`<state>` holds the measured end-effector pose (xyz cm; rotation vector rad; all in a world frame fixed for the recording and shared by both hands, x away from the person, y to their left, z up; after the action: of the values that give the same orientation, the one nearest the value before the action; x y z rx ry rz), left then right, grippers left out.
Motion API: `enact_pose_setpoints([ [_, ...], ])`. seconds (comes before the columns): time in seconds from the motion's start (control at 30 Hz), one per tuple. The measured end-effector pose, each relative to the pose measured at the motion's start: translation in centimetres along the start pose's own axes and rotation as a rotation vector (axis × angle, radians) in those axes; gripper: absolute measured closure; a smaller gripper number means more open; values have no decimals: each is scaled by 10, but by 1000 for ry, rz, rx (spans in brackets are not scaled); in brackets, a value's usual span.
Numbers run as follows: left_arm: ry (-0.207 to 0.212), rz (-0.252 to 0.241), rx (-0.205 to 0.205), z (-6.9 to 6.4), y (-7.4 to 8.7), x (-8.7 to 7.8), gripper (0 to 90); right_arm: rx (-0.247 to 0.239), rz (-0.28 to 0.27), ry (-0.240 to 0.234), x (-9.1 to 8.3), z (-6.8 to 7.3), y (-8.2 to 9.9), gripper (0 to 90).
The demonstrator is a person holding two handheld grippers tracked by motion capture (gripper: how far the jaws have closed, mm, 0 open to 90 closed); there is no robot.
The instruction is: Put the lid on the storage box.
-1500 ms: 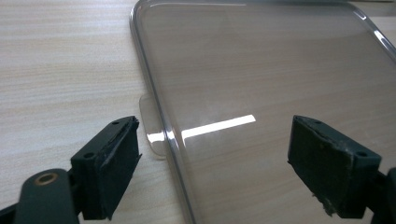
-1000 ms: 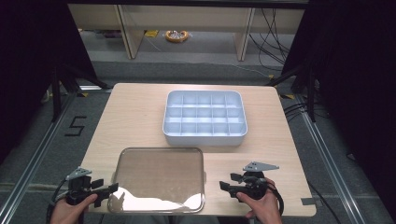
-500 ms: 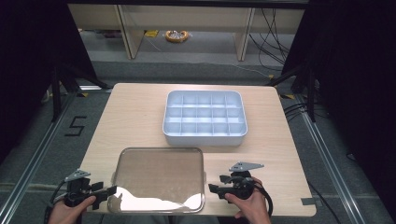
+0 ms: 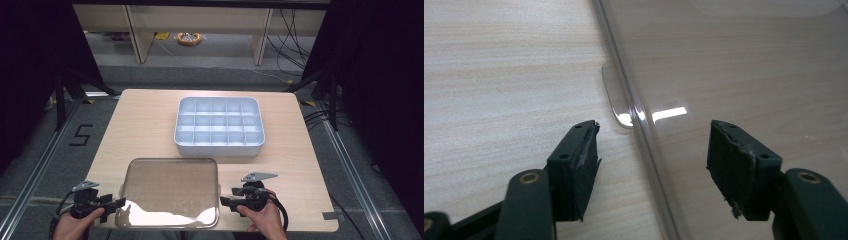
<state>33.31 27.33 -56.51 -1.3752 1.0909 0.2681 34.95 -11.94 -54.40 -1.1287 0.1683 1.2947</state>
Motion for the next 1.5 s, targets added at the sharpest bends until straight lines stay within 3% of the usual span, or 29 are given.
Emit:
enact_pose_setpoints([
  [0.23, 15, 10, -5, 1, -5, 7, 408, 57, 13, 5, 6, -6, -2, 400],
  [0.3, 22, 5, -7, 1, -8, 9, 430, 89, 13, -22, 9, -6, -5, 410],
  [0.57, 17, 15, 25, -2, -9, 12, 500, 180, 13, -52, 19, -6, -11, 417],
  [0.63, 27, 15, 33, -6, -9, 13, 520, 206, 8, -38, 22, -8, -12, 424],
  [0.67, 33, 12, 39, -9, -10, 14, 529, 245, 14, -33, 24, -6, -12, 427],
  [0.73, 35, 25, 59, -15, -10, 16, 528, 254, 6, -20, 26, -8, -14, 431],
  [0.8, 66, 19, 75, -26, -12, 20, 544, 265, 4, 6, 26, -13, -14, 437],
  [0.87, 54, 30, 94, -28, -12, 20, 535, 278, 2, 14, 25, -15, -14, 435],
  [0.97, 43, 29, 116, -31, -13, 22, 535, 324, -21, 12, 24, -19, -13, 427],
  [1.0, 44, 27, 113, -31, -13, 22, 539, 363, -47, 0, 24, -21, -13, 441],
  [1.17, 53, 25, 109, -30, -12, 22, 548, 401, -80, -10, 24, -19, -11, 407],
  [1.27, 33, 31, 122, -30, -11, 21, 557, 466, -105, -16, 24, -19, -11, 406],
  [1.3, 36, 32, 120, -30, -11, 21, 557, 496, -91, -5, 22, -19, -9, 416],
  [1.33, 32, 34, 124, -30, -11, 21, 559, 542, -85, -29, 21, -14, -9, 425],
  [1.37, 30, 34, 124, -30, -11, 21, 559, 537, -90, -51, 19, -15, -9, 431],
  [1.47, 31, 32, 121, -30, -11, 21, 559, 550, -100, -50, 19, -18, -7, 463],
  [1.5, 32, 32, 121, -30, -11, 21, 559, 608, -88, -70, 19, -14, -7, 488],
])
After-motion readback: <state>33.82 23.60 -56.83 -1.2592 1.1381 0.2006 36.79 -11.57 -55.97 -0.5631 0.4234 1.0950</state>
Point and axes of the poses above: each handheld gripper's, and its own axes: x roughly forward along the jaws, y roughly out of its underside, z roughly to its left, the point moved 8 cm from there along x, roughly forward along the jaws, and after that the axes turned 11 degrees about x, right-handed, at the moved point
